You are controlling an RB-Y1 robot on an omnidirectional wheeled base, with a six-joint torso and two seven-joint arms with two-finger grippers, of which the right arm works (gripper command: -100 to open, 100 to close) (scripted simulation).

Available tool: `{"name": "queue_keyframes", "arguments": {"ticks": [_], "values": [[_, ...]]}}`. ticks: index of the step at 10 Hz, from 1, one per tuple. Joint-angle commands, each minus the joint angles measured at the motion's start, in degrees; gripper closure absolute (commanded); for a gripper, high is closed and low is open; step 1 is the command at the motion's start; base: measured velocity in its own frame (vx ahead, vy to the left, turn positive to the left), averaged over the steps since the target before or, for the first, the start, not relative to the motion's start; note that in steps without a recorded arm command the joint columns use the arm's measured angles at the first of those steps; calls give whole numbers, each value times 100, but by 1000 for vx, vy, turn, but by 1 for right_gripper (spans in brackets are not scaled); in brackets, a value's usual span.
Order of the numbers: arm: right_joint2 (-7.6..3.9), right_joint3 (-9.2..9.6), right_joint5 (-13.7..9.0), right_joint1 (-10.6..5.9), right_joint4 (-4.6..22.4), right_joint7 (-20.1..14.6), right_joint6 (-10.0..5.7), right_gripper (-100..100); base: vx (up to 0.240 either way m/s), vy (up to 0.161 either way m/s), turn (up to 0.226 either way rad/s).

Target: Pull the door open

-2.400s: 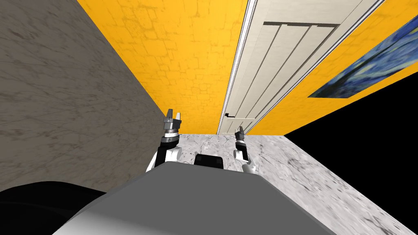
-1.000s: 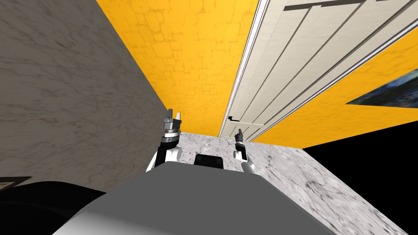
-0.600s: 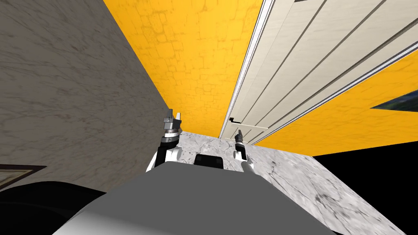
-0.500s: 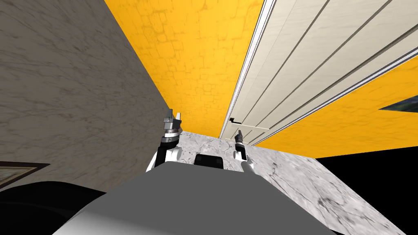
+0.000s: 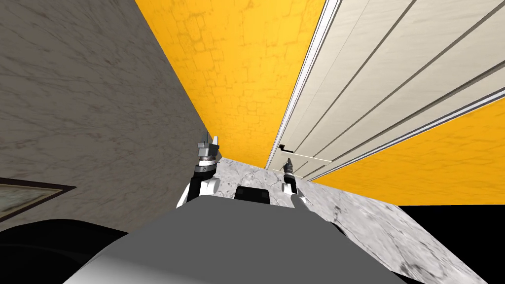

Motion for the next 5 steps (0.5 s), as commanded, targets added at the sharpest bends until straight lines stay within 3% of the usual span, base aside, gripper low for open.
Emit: {"name": "queue_keyframes", "arguments": {"ticks": [1, 5], "values": [[-11, -36, -7, -105, 258, 13, -50, -100, 58, -102, 115], [-31, -99, -21, -290, 720, 31, -151, -100, 36, -67, 96]]}}
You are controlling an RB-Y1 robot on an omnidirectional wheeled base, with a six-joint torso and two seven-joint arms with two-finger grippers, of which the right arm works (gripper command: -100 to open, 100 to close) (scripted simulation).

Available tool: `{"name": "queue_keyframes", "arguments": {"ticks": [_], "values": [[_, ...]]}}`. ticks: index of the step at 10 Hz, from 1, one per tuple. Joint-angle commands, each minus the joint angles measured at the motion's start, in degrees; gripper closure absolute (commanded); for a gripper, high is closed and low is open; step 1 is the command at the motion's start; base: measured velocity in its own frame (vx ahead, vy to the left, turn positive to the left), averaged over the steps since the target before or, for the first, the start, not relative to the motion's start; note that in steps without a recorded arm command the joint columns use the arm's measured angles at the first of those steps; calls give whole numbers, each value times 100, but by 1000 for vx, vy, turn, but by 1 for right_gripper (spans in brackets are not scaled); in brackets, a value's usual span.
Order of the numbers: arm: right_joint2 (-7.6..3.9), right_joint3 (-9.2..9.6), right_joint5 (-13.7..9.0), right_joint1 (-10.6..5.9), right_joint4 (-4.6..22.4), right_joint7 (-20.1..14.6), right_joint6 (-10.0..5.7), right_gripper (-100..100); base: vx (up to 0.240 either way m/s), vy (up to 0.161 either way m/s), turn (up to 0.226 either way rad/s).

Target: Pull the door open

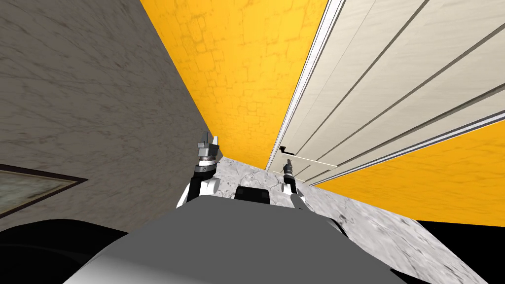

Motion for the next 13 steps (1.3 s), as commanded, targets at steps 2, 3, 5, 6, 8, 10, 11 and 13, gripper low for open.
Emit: {"name": "queue_keyframes", "arguments": {"ticks": [2, 3, 5, 6, 8, 10, 11, 13], "values": [[-18, -41, -9, -134, 346, 4, -95, -100, 38, -57, 77], [-15, -32, -8, -128, 313, 3, -98, -100, 18, -34, 27], [-99, -59, -30, -82, 351, -71, -143, -100, 133, 1, 70], [-204, -90, -57, -15, 377, -165, -186, -100, 155, 24, 113], [-204, -90, -57, -15, 316, -165, -186, -100, 94, -3, 21], [-372, -140, -100, 91, 418, -316, -253, -100, 70, -7, 80], [-415, -153, -111, 119, 428, -355, -271, -100, 192, -16, 158], [-568, -198, -149, 216, 466, -492, -332, -100, 207, -6, 107]]}}
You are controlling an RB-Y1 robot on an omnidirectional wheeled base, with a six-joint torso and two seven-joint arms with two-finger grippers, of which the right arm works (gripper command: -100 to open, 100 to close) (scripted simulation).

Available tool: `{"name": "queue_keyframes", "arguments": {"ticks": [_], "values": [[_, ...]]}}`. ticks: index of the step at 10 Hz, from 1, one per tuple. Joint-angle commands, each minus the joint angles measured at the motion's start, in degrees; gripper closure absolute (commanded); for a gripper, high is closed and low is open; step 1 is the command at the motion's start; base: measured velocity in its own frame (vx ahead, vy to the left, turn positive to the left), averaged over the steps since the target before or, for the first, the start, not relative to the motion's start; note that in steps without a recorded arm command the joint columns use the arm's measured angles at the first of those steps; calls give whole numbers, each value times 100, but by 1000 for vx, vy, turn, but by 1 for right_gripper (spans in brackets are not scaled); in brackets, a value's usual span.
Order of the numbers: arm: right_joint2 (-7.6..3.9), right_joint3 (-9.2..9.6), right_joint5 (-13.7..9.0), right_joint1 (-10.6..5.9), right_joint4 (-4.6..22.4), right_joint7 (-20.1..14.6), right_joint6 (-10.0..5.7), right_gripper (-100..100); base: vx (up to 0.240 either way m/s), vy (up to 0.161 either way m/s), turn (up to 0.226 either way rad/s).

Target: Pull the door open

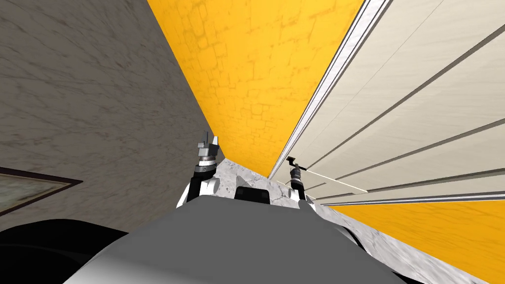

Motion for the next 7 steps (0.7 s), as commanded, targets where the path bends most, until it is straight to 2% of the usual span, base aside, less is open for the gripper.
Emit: {"name": "queue_keyframes", "arguments": {"ticks": [1, 2, 3, 4, 7], "values": [[-86, -11, -12, -60, 208, -84, -114, -100, 147, -7, 25], [-187, -41, -38, 4, 232, -175, -154, -100, 145, -28, 85], [-148, -22, -23, -13, 214, -134, -125, -100, 80, -19, 25], [-148, -22, -23, -13, 214, -134, -125, 100, -10, 3, -20], [-148, -22, -23, -13, 214, -134, -125, 100, -25, 6, 0]]}}
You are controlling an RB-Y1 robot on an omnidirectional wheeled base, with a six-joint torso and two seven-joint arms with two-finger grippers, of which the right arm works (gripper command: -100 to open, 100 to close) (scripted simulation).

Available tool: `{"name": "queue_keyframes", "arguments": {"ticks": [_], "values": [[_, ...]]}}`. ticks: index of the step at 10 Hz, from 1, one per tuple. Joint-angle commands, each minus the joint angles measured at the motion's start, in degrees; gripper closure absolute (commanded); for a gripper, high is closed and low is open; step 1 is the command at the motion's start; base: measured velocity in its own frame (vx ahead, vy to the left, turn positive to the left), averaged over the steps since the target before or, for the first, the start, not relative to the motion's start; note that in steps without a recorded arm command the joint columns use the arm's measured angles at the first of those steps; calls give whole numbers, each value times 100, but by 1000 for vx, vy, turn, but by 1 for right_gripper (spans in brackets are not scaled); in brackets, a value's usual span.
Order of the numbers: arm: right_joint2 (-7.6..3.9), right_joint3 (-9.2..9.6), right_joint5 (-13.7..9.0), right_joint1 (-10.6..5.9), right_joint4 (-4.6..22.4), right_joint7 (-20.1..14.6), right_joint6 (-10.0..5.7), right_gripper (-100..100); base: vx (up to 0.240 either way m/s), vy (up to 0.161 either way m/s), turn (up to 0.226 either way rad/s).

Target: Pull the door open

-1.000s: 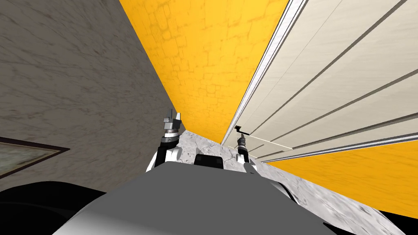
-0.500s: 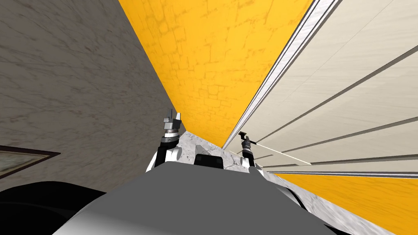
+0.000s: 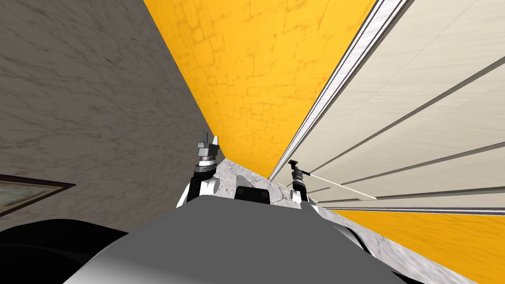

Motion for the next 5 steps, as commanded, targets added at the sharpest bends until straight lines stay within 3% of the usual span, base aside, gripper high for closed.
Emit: {"name": "queue_keyframes", "arguments": {"ticks": [1, 3, 5], "values": [[-3, -3, -2, -3, -5, -2, -9, 100, -6, 1, 0], [-31, 64, 43, 28, -11, -76, -22, 100, -68, -3, 33], [-83, 159, 106, 65, -32, -190, -57, 100, -228, -45, 126]]}}
